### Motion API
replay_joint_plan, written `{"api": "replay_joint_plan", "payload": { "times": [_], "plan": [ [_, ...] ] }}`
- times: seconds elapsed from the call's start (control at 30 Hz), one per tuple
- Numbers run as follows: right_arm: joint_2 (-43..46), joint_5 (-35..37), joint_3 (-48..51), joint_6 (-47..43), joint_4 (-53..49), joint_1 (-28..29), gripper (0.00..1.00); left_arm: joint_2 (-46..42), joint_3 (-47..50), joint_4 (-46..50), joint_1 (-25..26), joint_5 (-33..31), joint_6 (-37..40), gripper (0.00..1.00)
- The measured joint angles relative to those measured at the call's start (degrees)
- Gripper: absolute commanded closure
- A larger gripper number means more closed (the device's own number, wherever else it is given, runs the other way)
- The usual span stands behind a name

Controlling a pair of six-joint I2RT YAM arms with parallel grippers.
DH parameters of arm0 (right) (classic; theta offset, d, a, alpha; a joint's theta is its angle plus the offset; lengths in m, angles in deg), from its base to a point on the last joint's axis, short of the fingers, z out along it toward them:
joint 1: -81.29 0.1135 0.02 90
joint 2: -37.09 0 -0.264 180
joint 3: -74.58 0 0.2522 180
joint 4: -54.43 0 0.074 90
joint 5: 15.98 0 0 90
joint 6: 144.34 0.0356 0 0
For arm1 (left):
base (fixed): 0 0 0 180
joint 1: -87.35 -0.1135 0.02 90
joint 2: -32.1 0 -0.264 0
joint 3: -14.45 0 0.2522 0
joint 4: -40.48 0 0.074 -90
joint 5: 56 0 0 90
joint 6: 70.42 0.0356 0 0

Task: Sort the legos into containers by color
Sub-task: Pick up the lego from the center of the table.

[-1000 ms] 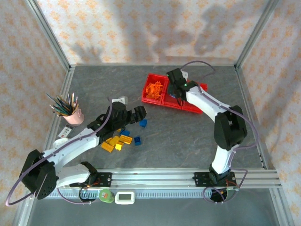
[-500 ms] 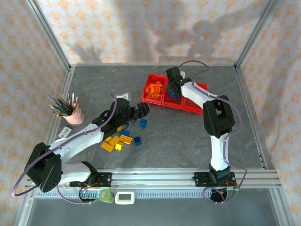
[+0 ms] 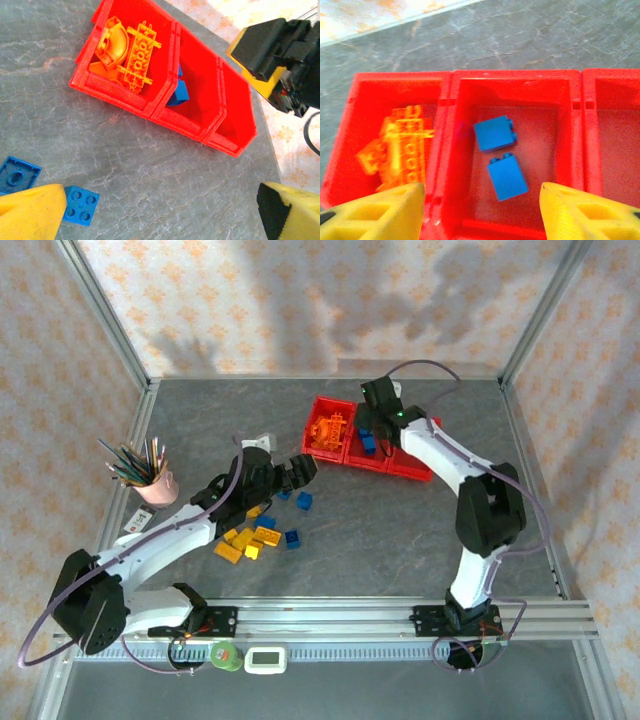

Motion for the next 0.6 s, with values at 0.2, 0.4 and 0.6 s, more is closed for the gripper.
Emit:
{"api": "replay_joint_plan", "payload": {
  "times": [0.2, 0.4, 0.6],
  "plan": [
    [3.2, -0.7, 4.7, 1.7, 0.4, 6.2, 0.34, -4.5, 1.6, 0.7, 0.0, -2.2, 0.2, 0.01],
    [3.2, -0.7, 8.3, 4.7, 0.4, 13.7, 0.29, -9.8, 7.2, 1.8, -0.1, -4.4, -1.1, 0.01],
    [1.1, -1.4, 9.4, 8.0, 2.7, 18.9, 0.25, -13.2, 10.5, 3.4, -0.6, -6.1, -2.6, 0.01]
  ]
}}
